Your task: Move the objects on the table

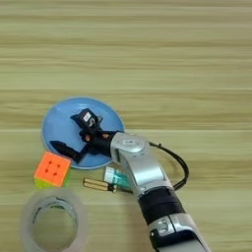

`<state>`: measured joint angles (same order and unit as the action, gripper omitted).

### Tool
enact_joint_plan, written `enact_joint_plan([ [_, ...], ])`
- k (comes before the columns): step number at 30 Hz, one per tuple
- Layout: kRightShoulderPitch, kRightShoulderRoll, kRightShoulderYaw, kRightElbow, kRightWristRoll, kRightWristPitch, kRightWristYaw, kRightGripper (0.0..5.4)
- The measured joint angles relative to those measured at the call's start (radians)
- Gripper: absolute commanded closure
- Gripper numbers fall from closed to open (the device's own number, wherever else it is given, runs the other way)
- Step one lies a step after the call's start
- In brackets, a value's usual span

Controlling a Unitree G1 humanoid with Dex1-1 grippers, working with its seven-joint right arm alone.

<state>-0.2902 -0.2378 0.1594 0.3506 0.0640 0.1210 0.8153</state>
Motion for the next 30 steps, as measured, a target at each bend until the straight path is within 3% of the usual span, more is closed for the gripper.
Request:
enact_joint_plan([
  [7,-0.018,0.002,-0.041,0.002,0.008,-0.018,-0.001,0.02],
  [17,-0.032,0.001,-0.093,-0.032,0.066,-0.021,0.0,0.02],
  [30,-0.018,-0.032,-0.138,-0.287,0.205,0.061,0.052,0.02],
])
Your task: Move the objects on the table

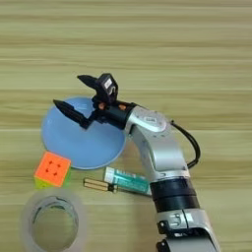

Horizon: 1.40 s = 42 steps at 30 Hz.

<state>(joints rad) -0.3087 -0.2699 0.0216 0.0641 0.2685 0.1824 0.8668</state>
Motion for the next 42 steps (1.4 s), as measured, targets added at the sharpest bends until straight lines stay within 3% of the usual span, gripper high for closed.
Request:
enact_joint_plan([
  [8,0.121,-0.07,0.006,-0.228,0.091,0.071,0.08,0.02],
  [17,0.184,-0.145,-0.013,-0.254,0.117,0.071,0.15,0.02],
  [27,0.274,-0.284,-0.073,-0.359,0.226,0.123,0.296,0.02],
  [35,0.336,-0.364,-0.068,-0.471,0.233,0.169,0.353,0.02],
  [42,0.356,-0.402,-0.02,-0.502,0.216,0.177,0.386,0.02],
])
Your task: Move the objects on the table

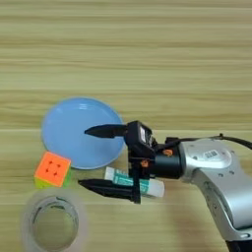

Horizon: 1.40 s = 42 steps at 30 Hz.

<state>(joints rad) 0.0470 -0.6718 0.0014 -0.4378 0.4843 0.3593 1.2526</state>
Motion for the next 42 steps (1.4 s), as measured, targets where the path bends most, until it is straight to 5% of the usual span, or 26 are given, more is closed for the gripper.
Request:
enact_joint_plan([
  [5,0.001,-0.022,0.046,-0.012,-0.03,0.057,-0.014,0.02],
  [9,-0.003,-0.041,0.085,-0.053,-0.024,0.208,-0.046,0.02],
  [15,-0.004,-0.071,0.142,-0.078,-0.036,0.271,-0.05,0.02],
  [25,-0.044,-0.091,0.163,-0.137,-0.012,0.468,-0.116,0.02],
  [42,-0.073,-0.07,0.268,-0.175,-0.031,0.548,-0.24,0.02],
])
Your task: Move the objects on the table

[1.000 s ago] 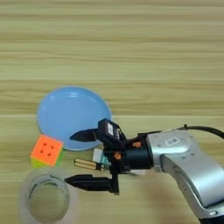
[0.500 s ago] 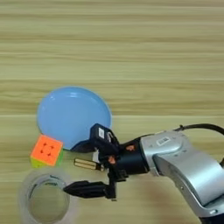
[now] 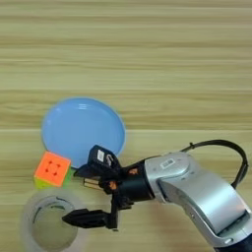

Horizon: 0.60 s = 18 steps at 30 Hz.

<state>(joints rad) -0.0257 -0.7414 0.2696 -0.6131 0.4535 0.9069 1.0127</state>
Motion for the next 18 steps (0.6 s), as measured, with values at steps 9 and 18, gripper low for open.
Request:
enact_joint_plan([
  [9,0.0,0.001,0.022,0.001,0.0,0.0,-0.003,0.02],
  [18,-0.009,0.036,0.051,0.029,-0.006,0.023,-0.053,1.0],
])
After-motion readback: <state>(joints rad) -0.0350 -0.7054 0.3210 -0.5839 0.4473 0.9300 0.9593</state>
